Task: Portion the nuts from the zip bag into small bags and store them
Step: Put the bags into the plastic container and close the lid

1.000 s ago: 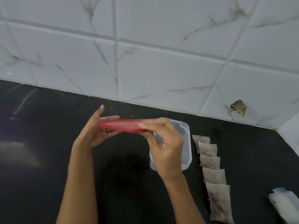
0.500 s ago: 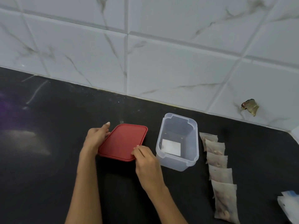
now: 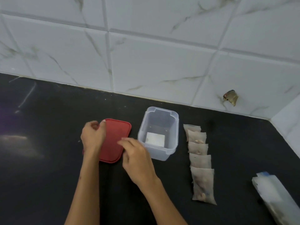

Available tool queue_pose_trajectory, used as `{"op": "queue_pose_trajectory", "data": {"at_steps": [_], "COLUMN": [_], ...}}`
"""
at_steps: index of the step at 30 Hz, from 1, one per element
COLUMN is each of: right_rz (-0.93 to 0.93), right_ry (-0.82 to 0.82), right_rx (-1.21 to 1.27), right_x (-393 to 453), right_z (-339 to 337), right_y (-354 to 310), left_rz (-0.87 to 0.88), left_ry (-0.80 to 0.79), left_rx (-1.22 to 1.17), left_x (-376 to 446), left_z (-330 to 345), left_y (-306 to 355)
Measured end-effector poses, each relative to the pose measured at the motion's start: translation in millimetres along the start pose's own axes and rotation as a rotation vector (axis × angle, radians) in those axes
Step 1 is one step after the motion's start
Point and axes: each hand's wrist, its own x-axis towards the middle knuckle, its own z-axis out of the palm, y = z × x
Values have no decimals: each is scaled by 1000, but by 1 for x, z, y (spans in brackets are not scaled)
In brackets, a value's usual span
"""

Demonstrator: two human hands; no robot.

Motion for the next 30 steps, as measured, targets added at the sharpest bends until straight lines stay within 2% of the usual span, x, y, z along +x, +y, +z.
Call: {"op": "queue_pose_trajectory", "data": {"at_steps": [3,6,10,13,16,19,21,23,26,30], "right_rz": [45,195,576,838,1069,1261,1346,1364,1333,1233], "right_ry": [245,353,240,242,248,174,111,61,44,107], "right_rx": [70,100,7,-78,-113,-89,-21,17,92,229], "right_x": [-12,-40,-99,-151,-199,-237,-256,-265,-270,-277], "right_z": [-60,-123,-192,-227,-251,-259,-259,-259,-266,-269], "right_y": [7,35,104,149,181,209,221,230,236,240], "left_rz": [171,214,246,23,-191,-309,-327,-242,-191,-249], "left_ry": [113,32,-294,-664,-964,-1143,-1147,-1107,-1012,-916], "left_rx": [-143,-358,-533,-553,-296,-103,-75,-20,1,-125], "left_x": [-38,-88,-176,-251,-323,-374,-397,-411,-423,-428], "left_z": [20,53,111,158,196,213,226,239,248,250], "left_y": [34,66,87,83,71,56,45,36,33,26]}}
